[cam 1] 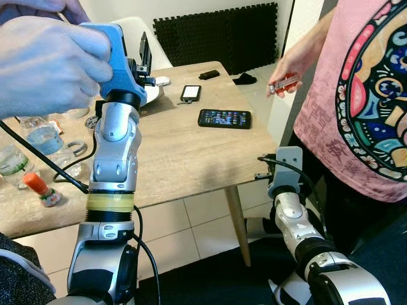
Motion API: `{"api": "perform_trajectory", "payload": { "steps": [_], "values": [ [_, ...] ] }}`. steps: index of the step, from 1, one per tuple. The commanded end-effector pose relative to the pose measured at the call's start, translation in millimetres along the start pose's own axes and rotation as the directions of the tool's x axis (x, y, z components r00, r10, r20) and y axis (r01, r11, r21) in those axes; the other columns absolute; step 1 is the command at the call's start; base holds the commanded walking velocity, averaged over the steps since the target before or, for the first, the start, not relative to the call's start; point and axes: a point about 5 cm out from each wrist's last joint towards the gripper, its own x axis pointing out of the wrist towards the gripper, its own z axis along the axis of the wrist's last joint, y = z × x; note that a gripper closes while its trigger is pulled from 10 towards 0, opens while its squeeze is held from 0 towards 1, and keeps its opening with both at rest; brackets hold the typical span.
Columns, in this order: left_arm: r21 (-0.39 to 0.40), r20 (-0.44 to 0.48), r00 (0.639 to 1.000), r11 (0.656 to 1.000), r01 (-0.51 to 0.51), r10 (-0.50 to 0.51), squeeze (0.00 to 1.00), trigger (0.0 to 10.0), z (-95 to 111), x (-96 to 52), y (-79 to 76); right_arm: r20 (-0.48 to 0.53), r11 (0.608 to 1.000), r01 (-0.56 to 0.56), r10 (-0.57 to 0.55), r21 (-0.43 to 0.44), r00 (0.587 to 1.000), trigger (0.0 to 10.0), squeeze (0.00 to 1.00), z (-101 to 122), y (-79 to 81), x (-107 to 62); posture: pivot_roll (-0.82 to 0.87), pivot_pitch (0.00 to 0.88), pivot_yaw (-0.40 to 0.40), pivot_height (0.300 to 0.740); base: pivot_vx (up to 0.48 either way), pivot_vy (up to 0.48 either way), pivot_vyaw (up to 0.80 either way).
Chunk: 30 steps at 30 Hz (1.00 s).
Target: Restocking fridge
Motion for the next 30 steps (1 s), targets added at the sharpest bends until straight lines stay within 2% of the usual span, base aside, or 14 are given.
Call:
{"api": "perform_trajectory", "payload": {
  "steps": [1, 30],
  "values": [
    [0.011, -0.013, 1.0, 1.0, 0.005, -0.005, 0.0, 10.0, -2.2, -1.0, 0.5, -0.024, 1.0, 0.002, -0.002, 0.003, 1.0, 10.0, 0.0, -5.1, 1.2, -1.6, 0.06, 0.0, 0.043, 0.74, 0.0, 0.0, 0.0],
    [0.014, -0.013, 1.0, 1.0, 0.004, -0.004, 0.0, 10.0, -1.8, -0.8, 1.0, -0.029, 1.0, -0.001, 0.001, 0.001, 1.0, 10.0, 0.0, -6.1, 1.7, -1.8, 0.07, 0.0, 0.041, 0.74, 0.0, 0.0, 0.0]
  ]
}}
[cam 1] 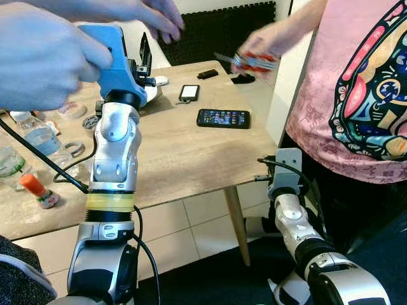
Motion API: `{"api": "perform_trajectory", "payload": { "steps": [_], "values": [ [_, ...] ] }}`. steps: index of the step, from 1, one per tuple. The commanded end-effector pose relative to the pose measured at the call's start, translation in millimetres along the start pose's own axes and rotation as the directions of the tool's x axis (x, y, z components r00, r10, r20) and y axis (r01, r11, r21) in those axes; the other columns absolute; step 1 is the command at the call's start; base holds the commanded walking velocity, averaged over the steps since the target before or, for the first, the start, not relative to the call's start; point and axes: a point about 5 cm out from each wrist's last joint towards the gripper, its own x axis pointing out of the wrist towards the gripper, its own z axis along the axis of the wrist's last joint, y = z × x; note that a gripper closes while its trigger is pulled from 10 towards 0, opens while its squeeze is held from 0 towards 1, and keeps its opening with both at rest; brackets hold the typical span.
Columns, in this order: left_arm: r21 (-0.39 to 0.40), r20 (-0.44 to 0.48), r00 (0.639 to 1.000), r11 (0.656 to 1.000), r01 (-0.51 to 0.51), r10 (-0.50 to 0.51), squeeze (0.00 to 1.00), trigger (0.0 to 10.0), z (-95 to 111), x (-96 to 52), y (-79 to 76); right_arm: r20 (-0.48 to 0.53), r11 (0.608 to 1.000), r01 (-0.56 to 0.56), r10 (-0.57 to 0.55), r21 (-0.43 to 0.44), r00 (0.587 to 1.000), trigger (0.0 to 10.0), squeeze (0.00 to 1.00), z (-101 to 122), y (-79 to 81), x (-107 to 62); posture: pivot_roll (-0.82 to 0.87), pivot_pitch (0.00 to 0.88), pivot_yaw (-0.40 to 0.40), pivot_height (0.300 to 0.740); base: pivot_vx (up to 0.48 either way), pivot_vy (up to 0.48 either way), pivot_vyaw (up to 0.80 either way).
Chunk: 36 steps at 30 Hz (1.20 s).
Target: Restocking fridge
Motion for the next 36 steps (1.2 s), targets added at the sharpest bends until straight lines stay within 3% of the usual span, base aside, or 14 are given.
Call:
{"api": "perform_trajectory", "payload": {
  "steps": [1, 36],
  "values": [
    [0.014, -0.006, 1.0, 1.0, 0.005, -0.005, 0.0, 10.0, -0.8, -0.9, 0.9, -0.018, 1.0, -0.001, 0.001, 0.002, 1.0, 10.0, 0.0, -3.5, 1.6, -1.1, 0.07, 0.0, 0.041, 0.74, 0.0, 0.0, 0.0],
    [0.007, -0.019, 1.0, 1.0, 0.01, -0.01, 0.0, 10.0, -2.9, -2.5, -0.9, -0.026, 1.0, 0.002, -0.002, 0.003, 1.0, 10.0, 0.0, -6.4, 1.6, -2.3, 0.07, 0.0, 0.044, 0.74, 0.0, 0.0, 0.0]
  ]
}}
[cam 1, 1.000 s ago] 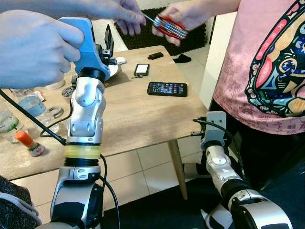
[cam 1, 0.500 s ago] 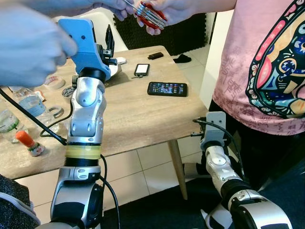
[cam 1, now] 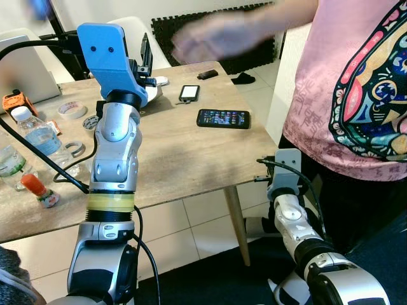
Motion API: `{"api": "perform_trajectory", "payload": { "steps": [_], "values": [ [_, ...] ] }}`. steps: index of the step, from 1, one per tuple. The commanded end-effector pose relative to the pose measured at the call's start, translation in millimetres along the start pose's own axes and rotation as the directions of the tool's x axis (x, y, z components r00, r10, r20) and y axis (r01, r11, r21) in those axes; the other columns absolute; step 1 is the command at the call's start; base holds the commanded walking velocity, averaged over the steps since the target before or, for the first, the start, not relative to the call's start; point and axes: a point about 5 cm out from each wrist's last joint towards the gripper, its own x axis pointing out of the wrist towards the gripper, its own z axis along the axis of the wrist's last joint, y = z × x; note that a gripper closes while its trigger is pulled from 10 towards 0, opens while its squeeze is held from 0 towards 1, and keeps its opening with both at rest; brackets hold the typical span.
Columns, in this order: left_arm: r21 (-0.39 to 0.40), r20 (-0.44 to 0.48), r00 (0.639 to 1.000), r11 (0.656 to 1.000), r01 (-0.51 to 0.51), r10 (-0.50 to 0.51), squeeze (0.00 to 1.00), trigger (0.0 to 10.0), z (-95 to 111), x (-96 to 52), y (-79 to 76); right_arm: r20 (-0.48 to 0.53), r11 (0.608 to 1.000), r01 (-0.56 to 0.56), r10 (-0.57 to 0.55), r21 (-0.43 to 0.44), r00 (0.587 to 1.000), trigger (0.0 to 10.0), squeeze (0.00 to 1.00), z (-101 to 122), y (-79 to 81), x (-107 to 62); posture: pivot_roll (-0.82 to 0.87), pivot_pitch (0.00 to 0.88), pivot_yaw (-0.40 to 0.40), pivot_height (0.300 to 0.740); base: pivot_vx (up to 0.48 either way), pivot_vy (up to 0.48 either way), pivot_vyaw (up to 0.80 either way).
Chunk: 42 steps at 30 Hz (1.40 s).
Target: Restocking fridge
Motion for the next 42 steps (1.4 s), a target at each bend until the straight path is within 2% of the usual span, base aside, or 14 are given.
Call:
{"api": "perform_trajectory", "payload": {
  "steps": [1, 42],
  "values": [
    [0.006, -0.013, 1.0, 1.0, 0.003, -0.003, 0.0, 10.0, -2.0, -2.1, 0.3, -0.022, 1.0, 0.005, -0.005, 0.002, 1.0, 10.0, 0.0, -5.5, 0.3, -1.9, 0.06, 0.0, 0.044, 0.74, 0.0, 0.0, 0.0],
    [0.011, -0.014, 1.0, 1.0, 0.003, -0.003, 0.0, 10.0, -1.4, -3.0, 1.0, -0.03, 1.0, 0.002, -0.002, 0.003, 1.0, 10.0, 0.0, -7.8, 1.7, -3.0, 0.07, 0.0, 0.043, 0.74, 0.0, 0.0, 0.0]
  ]
}}
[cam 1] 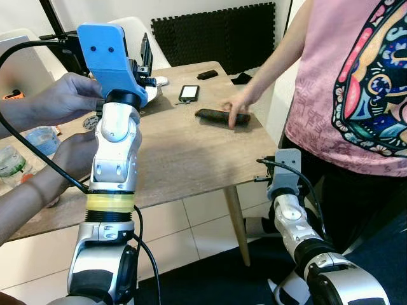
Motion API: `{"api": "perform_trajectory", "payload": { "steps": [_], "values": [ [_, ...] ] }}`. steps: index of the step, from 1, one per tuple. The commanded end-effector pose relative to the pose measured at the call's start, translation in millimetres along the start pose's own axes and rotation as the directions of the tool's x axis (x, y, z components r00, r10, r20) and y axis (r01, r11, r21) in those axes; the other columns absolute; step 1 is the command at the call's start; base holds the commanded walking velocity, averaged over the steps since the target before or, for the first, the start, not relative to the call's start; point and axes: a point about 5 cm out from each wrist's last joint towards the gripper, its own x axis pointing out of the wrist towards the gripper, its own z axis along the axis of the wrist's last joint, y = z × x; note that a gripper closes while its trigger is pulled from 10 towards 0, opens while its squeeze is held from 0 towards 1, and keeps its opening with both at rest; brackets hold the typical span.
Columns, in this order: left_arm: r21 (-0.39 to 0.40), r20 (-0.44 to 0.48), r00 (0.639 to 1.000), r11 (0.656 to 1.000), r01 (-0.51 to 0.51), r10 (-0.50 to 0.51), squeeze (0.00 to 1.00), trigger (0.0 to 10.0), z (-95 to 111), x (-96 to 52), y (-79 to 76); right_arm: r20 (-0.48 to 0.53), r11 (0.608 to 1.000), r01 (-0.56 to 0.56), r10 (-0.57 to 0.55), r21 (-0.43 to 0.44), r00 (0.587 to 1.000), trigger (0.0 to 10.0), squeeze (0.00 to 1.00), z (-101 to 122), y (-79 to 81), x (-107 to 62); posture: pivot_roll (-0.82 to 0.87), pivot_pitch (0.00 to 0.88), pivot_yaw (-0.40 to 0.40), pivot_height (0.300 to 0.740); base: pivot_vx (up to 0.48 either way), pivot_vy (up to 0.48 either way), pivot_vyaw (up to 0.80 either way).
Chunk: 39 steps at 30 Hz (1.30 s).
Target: Restocking fridge
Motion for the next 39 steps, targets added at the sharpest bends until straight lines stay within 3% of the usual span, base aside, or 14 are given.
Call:
{"api": "perform_trajectory", "payload": {
  "steps": [1, 39],
  "values": [
    [0.01, -0.03, 1.0, 1.0, 0.002, -0.002, 0.0, 10.0, -5.3, -3.1, 1.2, -0.029, 1.0, 0.003, -0.003, 0.002, 1.0, 10.0, 0.0, -7.5, 1.2, -2.8, 0.07, 0.0, 0.043, 0.74, 0.0, 0.0, 0.0],
    [0.013, -0.03, 1.0, 1.0, 0.002, -0.001, 0.0, 10.0, -5.5, -4.2, 0.3, -0.042, 1.0, -0.001, 0.0, -0.009, 0.999, 10.0, 0.0, -11.4, 0.8, -4.1, 0.07, 0.0, 0.038, 0.74, 0.0, 0.0, 0.0]
  ]
}}
